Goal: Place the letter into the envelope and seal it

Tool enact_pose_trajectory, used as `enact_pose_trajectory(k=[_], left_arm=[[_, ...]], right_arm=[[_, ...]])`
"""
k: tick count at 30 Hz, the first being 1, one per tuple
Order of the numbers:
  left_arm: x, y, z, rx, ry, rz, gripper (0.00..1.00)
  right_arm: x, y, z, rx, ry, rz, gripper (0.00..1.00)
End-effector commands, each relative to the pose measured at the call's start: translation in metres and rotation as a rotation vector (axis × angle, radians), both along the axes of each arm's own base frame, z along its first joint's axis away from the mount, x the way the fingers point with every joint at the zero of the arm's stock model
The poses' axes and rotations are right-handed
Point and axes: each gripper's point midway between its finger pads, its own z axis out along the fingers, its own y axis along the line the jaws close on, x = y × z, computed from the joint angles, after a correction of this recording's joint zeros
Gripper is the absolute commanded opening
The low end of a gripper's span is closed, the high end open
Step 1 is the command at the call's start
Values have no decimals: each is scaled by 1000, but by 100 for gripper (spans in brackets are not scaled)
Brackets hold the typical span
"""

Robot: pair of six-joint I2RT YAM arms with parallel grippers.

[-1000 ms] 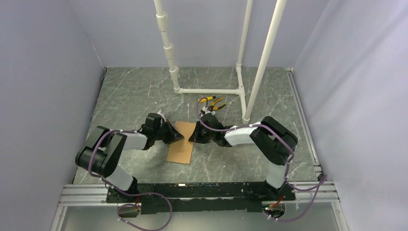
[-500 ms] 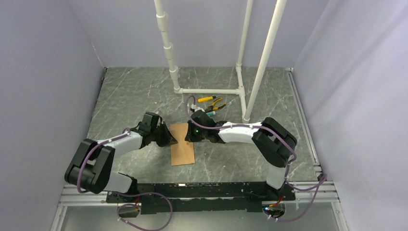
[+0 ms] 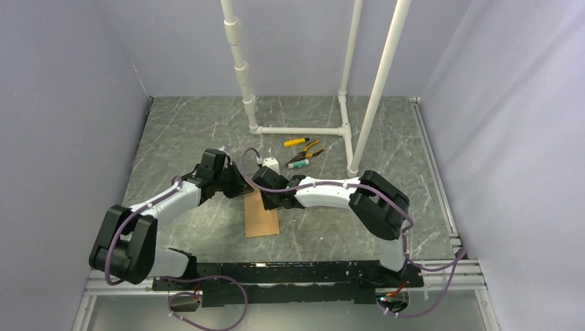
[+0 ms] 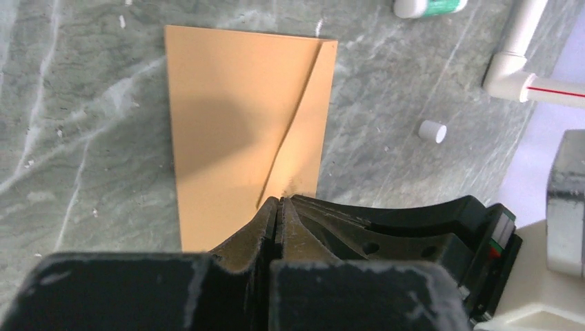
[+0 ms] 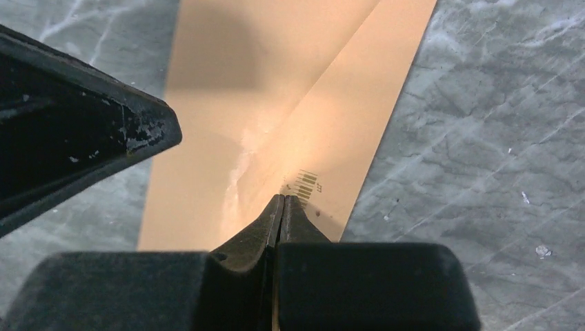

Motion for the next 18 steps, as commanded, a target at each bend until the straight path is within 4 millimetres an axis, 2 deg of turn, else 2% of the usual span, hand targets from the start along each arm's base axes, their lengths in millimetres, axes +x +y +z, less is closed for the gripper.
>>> enact_pose_trajectory(k=[1,5,12,18], left_arm=[[17,-3,1,-6,-12,-1,2],[27,-16,5,-51,-44,-81,2],[33,-49,5,-197,-57,-265,3],[35,-56,-26,-234,17,-274,2]], right_arm=[[9,2,2,-23,-54,4,0],[5,0,-8,-33,-44,4,0],[-6,-18,-13,-86,-34,33,3],[-13,-10,-10,-80,-7,137,5]])
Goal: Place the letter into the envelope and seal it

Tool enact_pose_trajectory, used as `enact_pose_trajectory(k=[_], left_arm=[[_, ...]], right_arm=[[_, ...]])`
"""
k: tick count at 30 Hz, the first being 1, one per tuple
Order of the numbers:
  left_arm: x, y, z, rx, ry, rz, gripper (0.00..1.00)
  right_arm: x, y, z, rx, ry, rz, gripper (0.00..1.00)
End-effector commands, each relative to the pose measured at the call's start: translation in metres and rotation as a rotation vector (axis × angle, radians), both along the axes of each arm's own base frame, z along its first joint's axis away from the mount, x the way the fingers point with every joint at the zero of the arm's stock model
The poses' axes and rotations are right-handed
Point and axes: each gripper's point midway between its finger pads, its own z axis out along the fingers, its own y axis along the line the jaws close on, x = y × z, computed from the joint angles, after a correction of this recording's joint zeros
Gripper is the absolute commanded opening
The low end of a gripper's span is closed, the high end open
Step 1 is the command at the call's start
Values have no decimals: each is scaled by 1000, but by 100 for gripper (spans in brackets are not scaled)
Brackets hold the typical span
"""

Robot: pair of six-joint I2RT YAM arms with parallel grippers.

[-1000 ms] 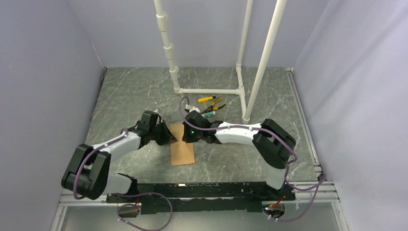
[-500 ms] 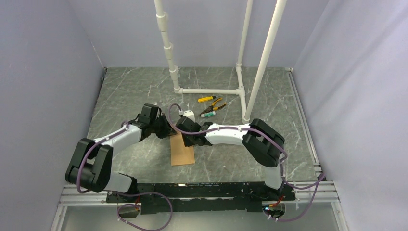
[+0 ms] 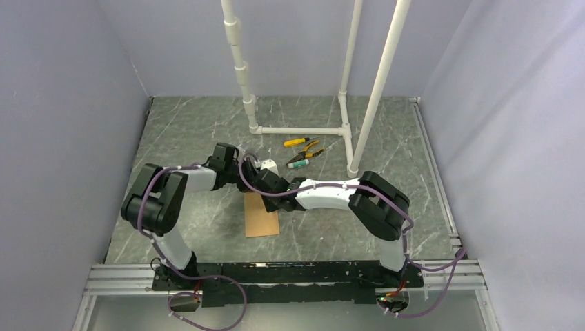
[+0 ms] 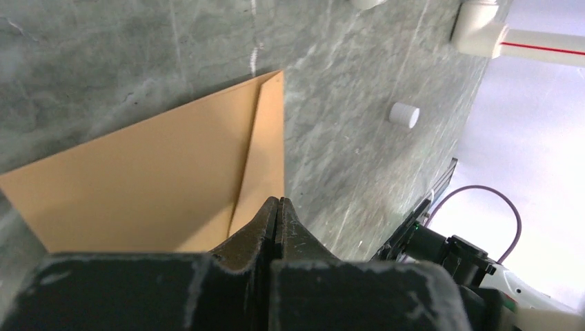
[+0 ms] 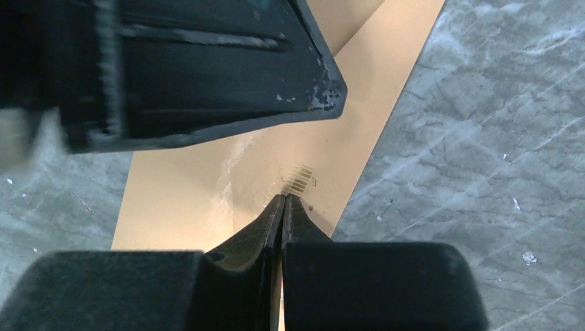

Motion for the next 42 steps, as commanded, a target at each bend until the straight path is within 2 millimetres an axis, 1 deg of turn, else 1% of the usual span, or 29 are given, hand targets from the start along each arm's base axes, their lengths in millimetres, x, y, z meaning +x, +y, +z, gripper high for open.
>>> enact_pose_trajectory(k=[1,5,10,13,17,20,23,28,32,37,41,42], left_arm=[[7,-9,-4,-51,-21,-41,2],[4,-3,-24,-6,16,-18,2],[-9,15,-51,68,115,53,2],[-17,25,-57,62,138,108,2],[-28,33,-64,63,168,132,2],[-33,37,-69,44,193,150,3],[-34,42,-73,28,207,165,2],[-36,48,-77,18,222,178,3],[-36,50,-79,-8,234,190,3],[-38,52,-83,-21,246,197,2],[-40,52,-86,-29,257,202,2],[-41,52,-87,-30,259,203,2]], right_arm=[[-9,-2,3,-25,25,75,5],[-7,-2,5,-24,16,64,5],[-1,-1,10,-31,-16,58,5],[4,4,15,-22,-36,62,6],[12,14,26,-9,-68,75,10],[17,22,33,-7,-88,92,14],[19,29,34,-21,-98,115,17],[14,35,25,-52,-79,144,17],[12,37,18,-60,-58,139,15],[12,40,1,-88,-35,153,12],[6,38,-11,-112,4,166,12],[4,38,-11,-113,11,167,13]])
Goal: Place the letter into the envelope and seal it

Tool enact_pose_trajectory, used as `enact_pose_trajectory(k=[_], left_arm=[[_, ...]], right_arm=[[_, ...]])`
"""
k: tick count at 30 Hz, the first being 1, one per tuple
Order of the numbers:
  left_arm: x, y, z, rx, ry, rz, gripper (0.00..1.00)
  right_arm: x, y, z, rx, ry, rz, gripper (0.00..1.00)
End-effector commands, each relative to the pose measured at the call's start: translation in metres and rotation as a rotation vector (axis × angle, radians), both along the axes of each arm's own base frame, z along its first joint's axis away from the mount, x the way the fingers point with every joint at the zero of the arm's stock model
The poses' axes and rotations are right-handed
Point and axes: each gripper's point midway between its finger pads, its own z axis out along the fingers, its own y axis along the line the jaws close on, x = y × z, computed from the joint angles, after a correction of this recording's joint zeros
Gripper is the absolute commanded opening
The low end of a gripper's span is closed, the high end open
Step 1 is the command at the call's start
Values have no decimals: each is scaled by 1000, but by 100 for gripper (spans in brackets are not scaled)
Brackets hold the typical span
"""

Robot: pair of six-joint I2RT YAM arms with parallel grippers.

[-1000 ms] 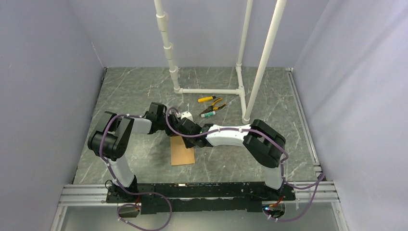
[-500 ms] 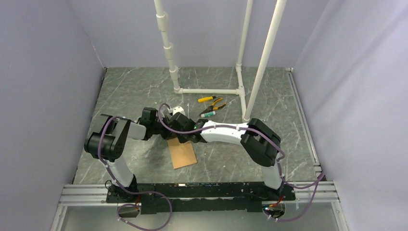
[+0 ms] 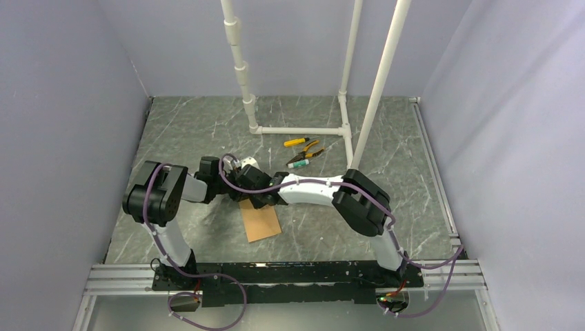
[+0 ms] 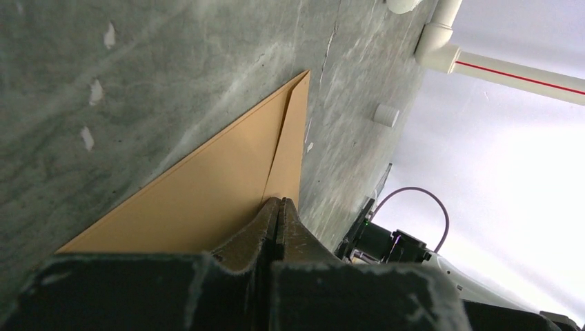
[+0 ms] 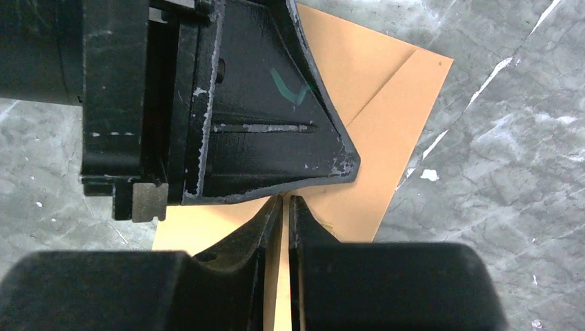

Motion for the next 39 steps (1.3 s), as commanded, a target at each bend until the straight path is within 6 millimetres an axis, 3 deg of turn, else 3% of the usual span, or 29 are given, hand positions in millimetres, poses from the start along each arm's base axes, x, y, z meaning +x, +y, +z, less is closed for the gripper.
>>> enact_pose_trajectory(k=[1,13,23,29,39], left_arm=[[-29,27,-57,160,164,69,2],[-22,30,-56,183,159,82,2],[-22,31,-58,186,159,77,2],[-22,31,-57,188,153,72,3],[-20,33,-57,200,151,72,2]], right_arm=[[-12,-3,-15,-42,54,18,13],[-61,-24,-23,-78,201,72,15],[-62,-37,-35,-128,211,7,14],[-61,-42,-32,-91,239,-41,13],[-81,-63,-33,-113,289,-13,3]])
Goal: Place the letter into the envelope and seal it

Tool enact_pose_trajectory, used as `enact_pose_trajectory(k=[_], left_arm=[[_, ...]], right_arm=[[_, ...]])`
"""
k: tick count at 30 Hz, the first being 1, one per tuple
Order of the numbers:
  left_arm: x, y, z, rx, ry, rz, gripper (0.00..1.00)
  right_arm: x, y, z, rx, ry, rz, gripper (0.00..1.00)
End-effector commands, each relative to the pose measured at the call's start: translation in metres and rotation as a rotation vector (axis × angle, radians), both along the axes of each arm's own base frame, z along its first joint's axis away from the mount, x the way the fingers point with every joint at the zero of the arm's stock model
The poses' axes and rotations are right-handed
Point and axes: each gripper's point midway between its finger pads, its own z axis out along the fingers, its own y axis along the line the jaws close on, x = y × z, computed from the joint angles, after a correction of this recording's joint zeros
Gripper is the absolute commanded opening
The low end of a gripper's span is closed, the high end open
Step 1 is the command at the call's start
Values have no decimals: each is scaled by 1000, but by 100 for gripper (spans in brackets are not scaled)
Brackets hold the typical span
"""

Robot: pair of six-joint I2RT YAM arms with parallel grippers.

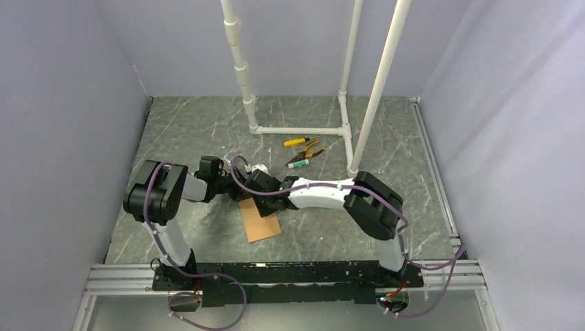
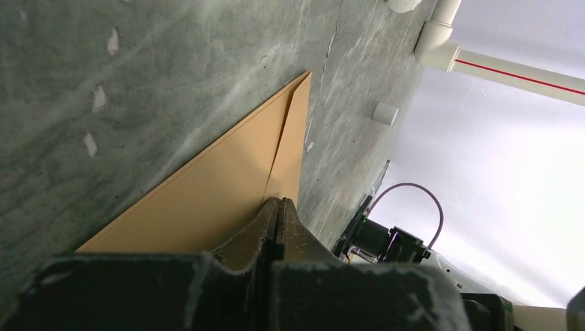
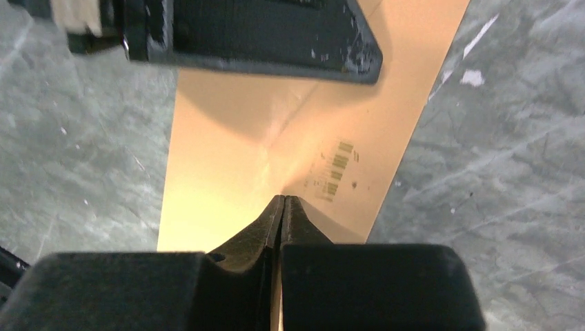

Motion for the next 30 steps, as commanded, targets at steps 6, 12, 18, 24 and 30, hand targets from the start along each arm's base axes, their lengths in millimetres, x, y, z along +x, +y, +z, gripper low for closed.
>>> enact_pose_trajectory(k=[6,12,18,24,30], left_arm=[[-20,34,-56,222,138,79,2],[-21,35,-56,230,136,73,3],[-22,33,-54,220,134,59,2],[-20,32,-52,209,131,51,2],[-19,31,-51,202,129,49,2]], right_arm=[[-54,-60,-24,-214,144,104,3],[-47,-65,-6,-249,99,108,3],[-8,-19,29,-101,-1,64,4],[37,11,42,-28,-87,17,4],[37,21,27,-36,-55,42,5]])
